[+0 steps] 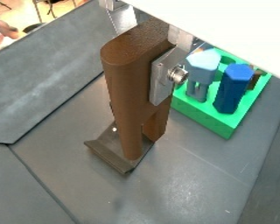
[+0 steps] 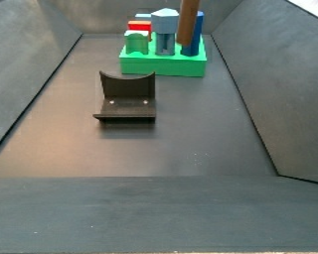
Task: Pick up the square-circle object. Move up. Move to above the board. Insert the square-circle object.
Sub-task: Move to above the board.
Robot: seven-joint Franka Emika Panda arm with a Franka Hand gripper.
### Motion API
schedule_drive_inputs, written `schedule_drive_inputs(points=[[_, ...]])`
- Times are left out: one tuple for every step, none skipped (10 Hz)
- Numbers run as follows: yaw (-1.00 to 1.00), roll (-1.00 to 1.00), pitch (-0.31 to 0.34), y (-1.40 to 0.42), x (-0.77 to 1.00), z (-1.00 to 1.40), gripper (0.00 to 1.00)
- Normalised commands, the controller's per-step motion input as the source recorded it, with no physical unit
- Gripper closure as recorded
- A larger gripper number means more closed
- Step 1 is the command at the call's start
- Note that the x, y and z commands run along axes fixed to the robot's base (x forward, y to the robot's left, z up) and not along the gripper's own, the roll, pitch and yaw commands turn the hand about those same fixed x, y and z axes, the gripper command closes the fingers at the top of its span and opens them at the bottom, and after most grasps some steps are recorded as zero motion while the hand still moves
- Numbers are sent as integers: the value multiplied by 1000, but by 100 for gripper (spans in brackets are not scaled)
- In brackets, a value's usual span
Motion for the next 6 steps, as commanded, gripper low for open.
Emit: schedule_drive_inputs(points=[[37, 97, 93, -21, 6, 320, 100], [271, -92, 713, -1000, 21, 18, 100], [261, -84, 673, -1000, 28, -11, 100], [172, -79, 511, -1000, 42, -4, 100], [101, -88, 372, -1000, 47, -5, 100], [63, -42, 254, -1000, 50, -5, 100]])
